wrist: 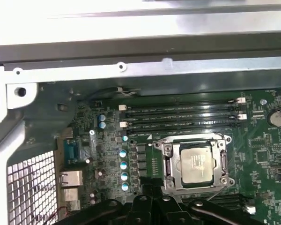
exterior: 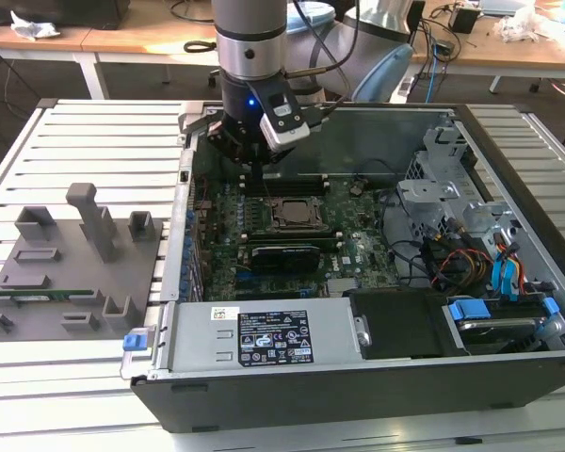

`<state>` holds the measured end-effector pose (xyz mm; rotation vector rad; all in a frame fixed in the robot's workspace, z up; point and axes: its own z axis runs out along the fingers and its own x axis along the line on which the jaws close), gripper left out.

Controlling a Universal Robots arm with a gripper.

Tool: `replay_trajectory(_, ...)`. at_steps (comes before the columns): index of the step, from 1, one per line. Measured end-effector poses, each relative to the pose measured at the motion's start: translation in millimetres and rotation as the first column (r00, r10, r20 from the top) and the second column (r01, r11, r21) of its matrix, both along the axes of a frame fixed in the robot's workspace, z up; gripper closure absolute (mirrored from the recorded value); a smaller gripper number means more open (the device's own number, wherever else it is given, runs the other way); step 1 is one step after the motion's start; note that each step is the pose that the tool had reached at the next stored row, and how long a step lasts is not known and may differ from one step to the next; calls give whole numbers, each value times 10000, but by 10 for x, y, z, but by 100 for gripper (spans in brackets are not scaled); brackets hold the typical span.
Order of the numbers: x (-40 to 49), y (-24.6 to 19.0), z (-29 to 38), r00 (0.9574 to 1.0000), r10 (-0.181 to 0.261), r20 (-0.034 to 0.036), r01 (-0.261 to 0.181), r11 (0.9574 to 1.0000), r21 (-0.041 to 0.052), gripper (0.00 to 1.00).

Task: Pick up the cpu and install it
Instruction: 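Install the first cpu locking lever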

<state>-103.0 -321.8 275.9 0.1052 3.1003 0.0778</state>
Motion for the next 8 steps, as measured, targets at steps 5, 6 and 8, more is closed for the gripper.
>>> replay_trajectory(5,-44,0,-20,10000,1,1,-1,9970,771,89)
replay_trajectory(6,-45,0,-28,10000,1,2,-1,9966,820,89)
replay_trajectory(8,-49,0,-41,10000,1,0,-1,9956,940,89)
